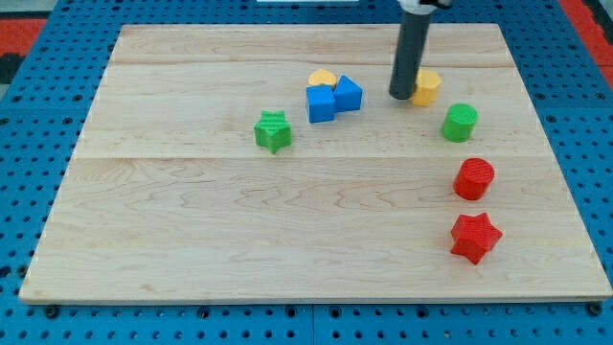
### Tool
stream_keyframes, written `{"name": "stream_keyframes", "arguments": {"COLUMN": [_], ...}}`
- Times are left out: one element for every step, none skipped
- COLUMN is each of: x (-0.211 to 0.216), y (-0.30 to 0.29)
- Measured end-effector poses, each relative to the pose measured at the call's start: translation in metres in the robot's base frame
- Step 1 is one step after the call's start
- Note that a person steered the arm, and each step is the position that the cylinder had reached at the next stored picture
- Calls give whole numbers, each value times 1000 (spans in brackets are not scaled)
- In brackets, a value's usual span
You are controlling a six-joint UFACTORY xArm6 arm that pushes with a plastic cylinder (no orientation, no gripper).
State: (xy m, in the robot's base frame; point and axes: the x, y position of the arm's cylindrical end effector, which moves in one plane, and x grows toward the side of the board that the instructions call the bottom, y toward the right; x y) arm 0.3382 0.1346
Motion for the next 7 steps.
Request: {"name": "stream_keyframes", "arguments": {"x": [0,10,42,37,8,-21,-65], "y": [28,-14,-84,-118,-75,-13,2]}}
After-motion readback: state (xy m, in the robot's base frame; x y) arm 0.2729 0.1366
